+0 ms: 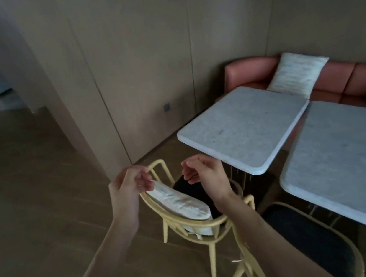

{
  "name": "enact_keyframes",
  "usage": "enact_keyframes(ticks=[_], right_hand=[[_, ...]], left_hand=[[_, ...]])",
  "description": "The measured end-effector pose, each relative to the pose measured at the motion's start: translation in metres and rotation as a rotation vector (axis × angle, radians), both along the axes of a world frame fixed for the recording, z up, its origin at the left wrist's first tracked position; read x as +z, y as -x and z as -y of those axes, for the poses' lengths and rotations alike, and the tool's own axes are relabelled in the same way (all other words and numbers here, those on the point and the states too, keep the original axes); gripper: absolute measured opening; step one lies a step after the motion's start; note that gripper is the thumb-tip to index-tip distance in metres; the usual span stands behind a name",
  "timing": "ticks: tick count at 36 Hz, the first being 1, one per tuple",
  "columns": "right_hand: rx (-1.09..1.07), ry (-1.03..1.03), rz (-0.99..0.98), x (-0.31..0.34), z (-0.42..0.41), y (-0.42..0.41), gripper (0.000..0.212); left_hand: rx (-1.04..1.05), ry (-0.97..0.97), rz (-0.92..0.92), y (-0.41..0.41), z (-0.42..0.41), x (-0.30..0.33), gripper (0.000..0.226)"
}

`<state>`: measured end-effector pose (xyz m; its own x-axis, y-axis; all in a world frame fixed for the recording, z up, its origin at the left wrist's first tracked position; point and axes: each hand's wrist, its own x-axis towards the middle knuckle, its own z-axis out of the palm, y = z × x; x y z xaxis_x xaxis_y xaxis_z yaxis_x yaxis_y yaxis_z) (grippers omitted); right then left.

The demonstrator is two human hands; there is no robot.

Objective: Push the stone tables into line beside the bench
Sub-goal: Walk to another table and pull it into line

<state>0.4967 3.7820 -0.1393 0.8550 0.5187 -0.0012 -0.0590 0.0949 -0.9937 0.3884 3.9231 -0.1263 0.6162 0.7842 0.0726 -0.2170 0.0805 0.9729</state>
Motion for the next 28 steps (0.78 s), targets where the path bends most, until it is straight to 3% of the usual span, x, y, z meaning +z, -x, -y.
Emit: enact_keyframes(ticks=[8, 20, 28], right_hand=[[-0.226, -0.025, -0.013, 0.011, -0.141, -0.051, 0.021], [-0.272, -0.089, -0.058, -0.036, -0.422, -0.148, 0.02], [-0.389, 0.0, -0.003, -0.031, -0.527, -0.223, 0.018]], left_hand=[[-0.143, -0.022, -0.018, -0.04, -0.157, -0.006, 0.025], [-0.175, -0.036, -0.066, -0.125, -0.447, -0.034, 0.021], [-0.255, -0.018, 0.012, -0.229, -0.602, -0.013, 0.024]])
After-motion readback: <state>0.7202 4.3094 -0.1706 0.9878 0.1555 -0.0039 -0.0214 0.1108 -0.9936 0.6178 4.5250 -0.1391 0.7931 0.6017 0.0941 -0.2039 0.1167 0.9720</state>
